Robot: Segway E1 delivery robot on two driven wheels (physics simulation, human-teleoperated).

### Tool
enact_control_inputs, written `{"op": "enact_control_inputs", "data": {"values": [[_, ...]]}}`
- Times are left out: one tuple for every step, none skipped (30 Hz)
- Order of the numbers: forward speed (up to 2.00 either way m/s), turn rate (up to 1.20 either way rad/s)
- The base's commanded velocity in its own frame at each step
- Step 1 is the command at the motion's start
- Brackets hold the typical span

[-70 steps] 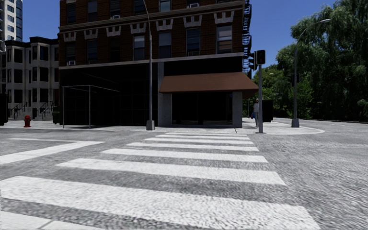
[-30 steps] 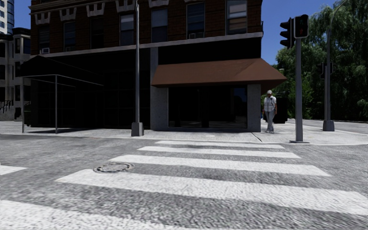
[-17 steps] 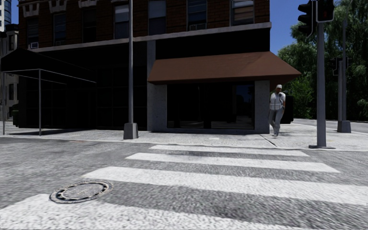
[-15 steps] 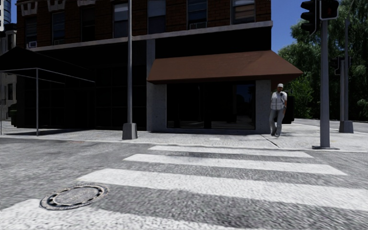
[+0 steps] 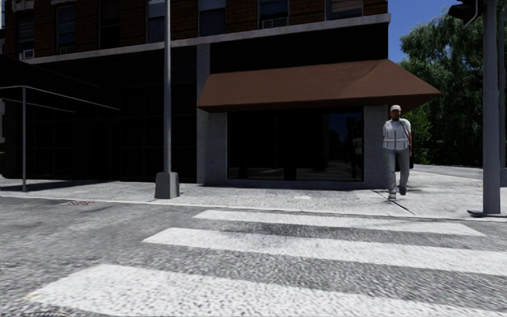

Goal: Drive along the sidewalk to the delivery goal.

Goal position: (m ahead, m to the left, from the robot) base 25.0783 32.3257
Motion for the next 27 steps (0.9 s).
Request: {"op": "enact_control_inputs", "data": {"values": [[2.0,0.0],[2.0,0.0],[2.0,0.0],[2.0,0.0],[2.0,0.0],[2.0,0.0],[2.0,0.0],[2.0,0.0],[2.0,0.0],[2.0,0.0],[2.0,0.0],[2.0,0.0],[2.0,0.0],[2.0,0.0],[2.0,0.0],[2.0,0.0],[2.0,0.0],[2.0,0.0],[2.0,0.0],[2.0,0.0],[2.0,0.0],[2.0,0.0],[2.0,0.0],[2.0,0.0],[2.0,0.0],[2.0,0.0],[2.0,0.0]]}}
